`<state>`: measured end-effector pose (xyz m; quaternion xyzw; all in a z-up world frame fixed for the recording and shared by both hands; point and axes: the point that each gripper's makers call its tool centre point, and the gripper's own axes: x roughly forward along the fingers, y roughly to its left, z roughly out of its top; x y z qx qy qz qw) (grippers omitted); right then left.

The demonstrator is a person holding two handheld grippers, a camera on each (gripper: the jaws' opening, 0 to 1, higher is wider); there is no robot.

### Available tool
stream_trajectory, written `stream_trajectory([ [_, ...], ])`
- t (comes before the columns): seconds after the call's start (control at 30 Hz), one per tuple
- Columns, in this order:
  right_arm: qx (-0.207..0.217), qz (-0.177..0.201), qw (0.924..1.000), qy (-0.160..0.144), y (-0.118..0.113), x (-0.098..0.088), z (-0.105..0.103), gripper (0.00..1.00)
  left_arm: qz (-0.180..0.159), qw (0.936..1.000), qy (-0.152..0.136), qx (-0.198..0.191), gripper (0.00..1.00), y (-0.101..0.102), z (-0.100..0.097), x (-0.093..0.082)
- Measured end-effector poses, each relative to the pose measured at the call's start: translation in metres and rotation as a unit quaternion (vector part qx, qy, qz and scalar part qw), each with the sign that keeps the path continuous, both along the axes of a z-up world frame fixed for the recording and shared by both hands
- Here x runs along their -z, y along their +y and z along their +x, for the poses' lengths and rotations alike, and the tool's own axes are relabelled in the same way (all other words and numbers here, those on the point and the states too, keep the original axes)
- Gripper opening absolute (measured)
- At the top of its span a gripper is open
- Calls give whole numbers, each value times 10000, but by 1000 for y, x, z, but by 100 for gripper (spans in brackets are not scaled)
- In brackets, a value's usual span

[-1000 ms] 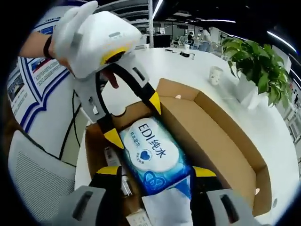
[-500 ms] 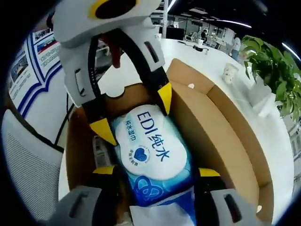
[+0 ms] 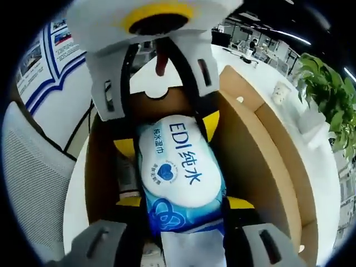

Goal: Operate the shoe box by opening the lid, removing the specified soft item, and placing it in the target area until the item is outside and the box remains undamaged.

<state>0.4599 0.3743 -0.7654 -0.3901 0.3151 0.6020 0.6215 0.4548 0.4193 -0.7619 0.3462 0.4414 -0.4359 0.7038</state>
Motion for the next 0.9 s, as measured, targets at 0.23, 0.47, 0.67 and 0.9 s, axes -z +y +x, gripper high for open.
stream_trajectory([
  [0.23,-104,-45,9998,132,5,7,6,58,41,9998,52,207,60,-3,2,7],
  [0.47,-354,-79,9985,411,11,12,5,60,-230,9995,46,212,60,-2,3,9],
  [0.67,-520,-217,9973,472,14,17,4,60,-194,9991,-3,367,61,-7,4,12],
  [0.9,-537,-188,9967,571,18,18,4,62,-311,9983,84,486,62,-10,8,18],
])
